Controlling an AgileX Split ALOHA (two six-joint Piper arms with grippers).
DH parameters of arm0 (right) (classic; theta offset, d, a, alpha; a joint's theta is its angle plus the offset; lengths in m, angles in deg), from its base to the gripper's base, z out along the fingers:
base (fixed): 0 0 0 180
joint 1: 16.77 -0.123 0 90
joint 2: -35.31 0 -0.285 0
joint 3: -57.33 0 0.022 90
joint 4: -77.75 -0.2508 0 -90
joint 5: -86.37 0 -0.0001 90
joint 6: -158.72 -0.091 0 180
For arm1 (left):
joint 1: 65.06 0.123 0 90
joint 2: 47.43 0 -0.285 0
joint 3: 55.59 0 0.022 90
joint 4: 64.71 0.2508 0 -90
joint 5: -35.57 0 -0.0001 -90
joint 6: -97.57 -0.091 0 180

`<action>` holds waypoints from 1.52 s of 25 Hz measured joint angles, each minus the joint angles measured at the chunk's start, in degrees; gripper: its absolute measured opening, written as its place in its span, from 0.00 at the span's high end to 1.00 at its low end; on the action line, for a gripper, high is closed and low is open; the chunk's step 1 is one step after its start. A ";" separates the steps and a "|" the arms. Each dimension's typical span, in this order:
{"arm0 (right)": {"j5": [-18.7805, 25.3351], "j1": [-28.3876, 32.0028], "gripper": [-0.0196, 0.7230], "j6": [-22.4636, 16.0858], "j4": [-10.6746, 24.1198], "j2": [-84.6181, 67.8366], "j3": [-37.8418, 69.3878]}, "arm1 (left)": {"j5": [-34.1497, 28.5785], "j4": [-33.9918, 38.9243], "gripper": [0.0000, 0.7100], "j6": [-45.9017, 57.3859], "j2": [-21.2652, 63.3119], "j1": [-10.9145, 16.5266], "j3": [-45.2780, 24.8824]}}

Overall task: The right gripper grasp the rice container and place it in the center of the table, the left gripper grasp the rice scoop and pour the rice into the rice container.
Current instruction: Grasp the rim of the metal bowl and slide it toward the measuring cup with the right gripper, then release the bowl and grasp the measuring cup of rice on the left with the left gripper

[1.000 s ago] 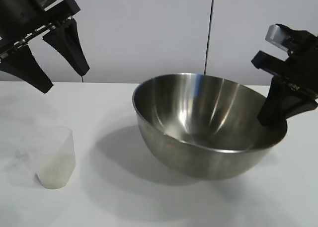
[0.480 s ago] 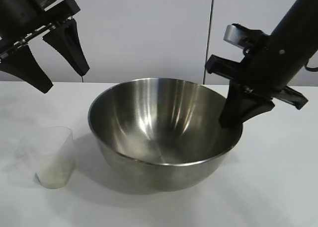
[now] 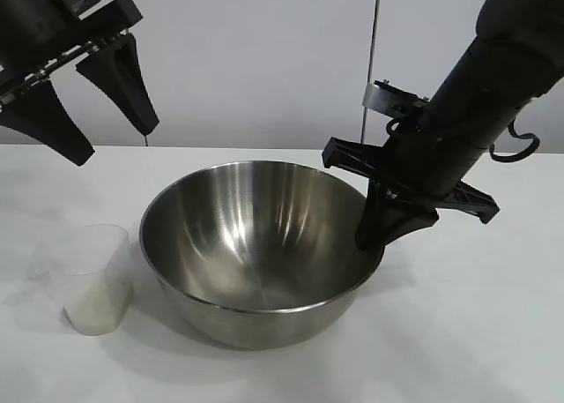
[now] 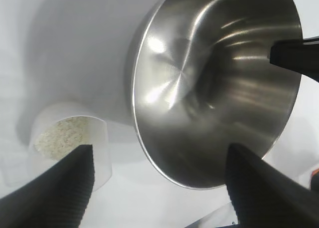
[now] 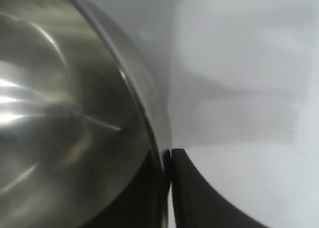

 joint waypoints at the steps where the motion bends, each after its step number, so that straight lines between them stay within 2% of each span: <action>1: 0.00 0.00 0.96 -0.06 0.00 0.00 0.00 | 0.00 0.00 0.25 0.00 0.00 0.00 0.00; 4: 0.00 0.00 0.90 0.08 -0.47 -0.37 -0.04 | 0.04 0.00 0.25 0.00 0.00 0.00 0.00; 7: 0.18 0.00 0.69 0.29 -0.30 -1.35 -0.11 | 0.04 0.00 0.25 0.00 0.00 0.00 0.00; 9: 0.51 0.00 0.51 0.32 0.76 -1.96 -0.65 | 0.04 0.00 0.25 0.00 0.00 0.00 0.00; 11: 0.64 0.00 0.44 0.32 2.80 -2.85 -1.83 | 0.04 0.00 0.25 0.00 0.00 0.00 0.00; 16: 1.56 3.58 0.41 -1.32 10.19 -6.35 -7.19 | 0.04 0.00 0.25 0.00 0.00 0.00 0.00; 22: 2.76 14.63 0.41 -3.78 22.39 -9.96 -12.89 | 0.04 0.00 0.25 0.00 0.00 0.00 0.00; 27: 7.88 26.10 0.41 -4.42 32.84 -16.01 -13.34 | 0.04 0.00 0.25 0.00 0.00 0.00 0.00; 29: 11.03 30.54 0.41 -4.71 35.63 -19.59 -13.34 | 0.04 0.00 0.25 0.00 0.00 0.00 0.00; 33: 15.07 36.91 0.41 -7.14 36.54 -28.92 -13.34 | 0.04 0.00 0.25 0.00 0.00 0.00 0.00; 35: 16.22 37.19 0.41 -7.36 36.04 -35.81 -13.34 | 0.04 0.00 0.25 0.00 0.00 0.00 0.00; 38: 17.84 36.61 0.41 -7.19 33.38 -46.63 -13.39 | 0.04 0.00 0.25 0.00 0.00 0.00 0.00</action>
